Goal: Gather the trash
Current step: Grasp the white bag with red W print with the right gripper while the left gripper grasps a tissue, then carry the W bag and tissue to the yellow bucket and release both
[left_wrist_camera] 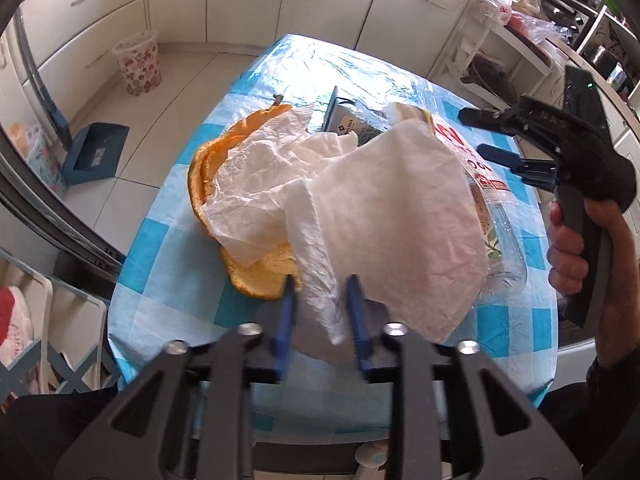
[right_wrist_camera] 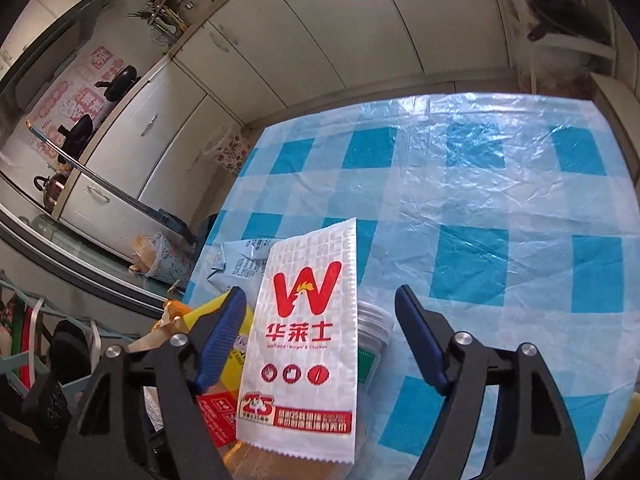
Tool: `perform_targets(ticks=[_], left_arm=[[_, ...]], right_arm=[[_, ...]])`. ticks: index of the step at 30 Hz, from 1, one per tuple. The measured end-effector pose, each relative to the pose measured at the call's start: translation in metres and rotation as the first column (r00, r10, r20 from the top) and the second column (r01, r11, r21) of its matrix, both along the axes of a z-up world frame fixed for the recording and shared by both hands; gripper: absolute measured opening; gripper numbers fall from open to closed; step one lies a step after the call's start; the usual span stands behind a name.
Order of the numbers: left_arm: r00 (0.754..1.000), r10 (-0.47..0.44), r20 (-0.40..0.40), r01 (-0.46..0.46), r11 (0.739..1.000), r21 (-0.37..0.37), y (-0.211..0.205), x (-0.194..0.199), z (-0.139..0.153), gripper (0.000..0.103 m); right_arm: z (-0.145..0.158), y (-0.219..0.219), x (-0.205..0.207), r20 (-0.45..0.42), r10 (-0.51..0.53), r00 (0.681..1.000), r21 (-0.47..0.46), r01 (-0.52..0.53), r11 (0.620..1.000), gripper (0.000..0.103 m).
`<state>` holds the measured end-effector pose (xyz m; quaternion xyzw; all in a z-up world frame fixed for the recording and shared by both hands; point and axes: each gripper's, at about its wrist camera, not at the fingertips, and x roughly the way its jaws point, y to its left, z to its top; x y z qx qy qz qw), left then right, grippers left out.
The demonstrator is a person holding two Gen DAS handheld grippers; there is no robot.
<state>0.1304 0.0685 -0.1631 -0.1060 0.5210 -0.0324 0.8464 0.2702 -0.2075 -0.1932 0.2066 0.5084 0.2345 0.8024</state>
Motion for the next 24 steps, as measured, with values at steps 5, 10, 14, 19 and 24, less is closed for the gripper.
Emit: perform_targets(ticks=[5, 10, 14, 19, 24], left_arm=[[0.998, 0.017, 0.057, -0.018, 1.0, 0.006, 0.01, -0.008, 0.014, 0.007], [0.995, 0.008, 0.101, -0.007, 1.0, -0.017, 0.015, -0.015, 0.027, 0.002], [0.986, -0.016, 0.166, 0.018, 1.0, -0.007, 0.01, -0.029, 0.049, 0.002], [0.97, -0.055, 0.238, 0.055, 0.998, 0.004, 0.002, -0.049, 0.083, 0.002], [0.95, -0.096, 0.296, 0.103, 0.995, -0.006, -0.011, -0.066, 0.113, 0.002]], right_arm=[[-0.001, -0.004, -0.003, -0.013, 0.024, 1.0, 0.078, -0.022, 0.997, 0.004], [0.014, -0.016, -0.016, 0.049, -0.01, 0.999, 0.12, 0.004, 0.993, 0.001], [0.034, -0.032, -0.029, 0.108, -0.049, 0.993, 0.171, 0.03, 0.985, 0.001], [0.072, -0.061, -0.062, 0.196, -0.109, 0.975, 0.202, 0.068, 0.977, 0.001], [0.107, -0.111, -0.111, 0.29, -0.197, 0.936, 0.139, 0.162, 0.977, 0.001]])
